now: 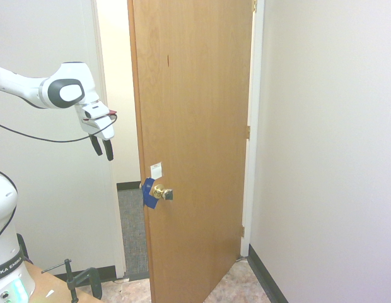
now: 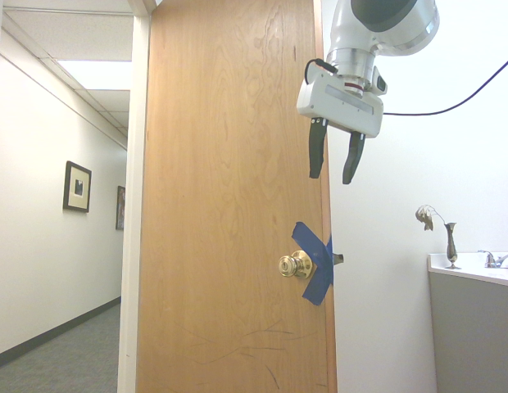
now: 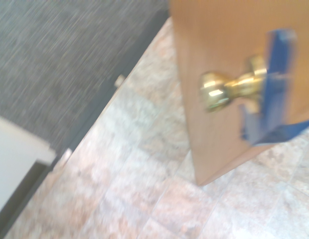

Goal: Close door

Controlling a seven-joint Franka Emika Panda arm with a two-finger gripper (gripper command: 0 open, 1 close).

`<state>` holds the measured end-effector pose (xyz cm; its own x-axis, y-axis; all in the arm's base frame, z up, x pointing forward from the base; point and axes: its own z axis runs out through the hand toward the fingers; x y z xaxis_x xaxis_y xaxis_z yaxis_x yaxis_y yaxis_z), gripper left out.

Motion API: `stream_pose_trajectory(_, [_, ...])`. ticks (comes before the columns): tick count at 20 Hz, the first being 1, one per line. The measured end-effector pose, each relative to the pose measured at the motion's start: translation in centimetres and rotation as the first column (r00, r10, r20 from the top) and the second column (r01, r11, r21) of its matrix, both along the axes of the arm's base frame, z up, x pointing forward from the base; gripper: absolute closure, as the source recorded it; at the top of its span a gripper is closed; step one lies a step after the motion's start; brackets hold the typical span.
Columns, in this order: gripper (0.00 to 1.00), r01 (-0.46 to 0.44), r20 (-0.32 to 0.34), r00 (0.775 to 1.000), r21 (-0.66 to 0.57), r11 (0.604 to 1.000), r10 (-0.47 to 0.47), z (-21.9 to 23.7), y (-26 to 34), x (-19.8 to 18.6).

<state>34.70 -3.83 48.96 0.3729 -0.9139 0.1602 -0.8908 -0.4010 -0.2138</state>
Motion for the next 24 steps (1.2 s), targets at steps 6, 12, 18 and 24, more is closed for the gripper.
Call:
stream_pose_trajectory(6, [0.0, 0.145, 0.037, 0.989, 0.018, 0.989, -0.146, 2.2, -6.3, -2.4])
stream_pose_trajectory(12, [0.0, 0.265, 0.048, 0.963, 0.033, 0.964, -0.267, 3.4, -11.9, -3.1])
stream_pose_trajectory(18, [0.0, 0.397, 0.046, 0.915, 0.075, 0.915, -0.401, 3.4, -18.6, -1.6])
stream_pose_trajectory(24, [0.0, 0.475, 0.088, 0.87, 0.12, 0.872, -0.486, 3.1, -22.2, 0.7])
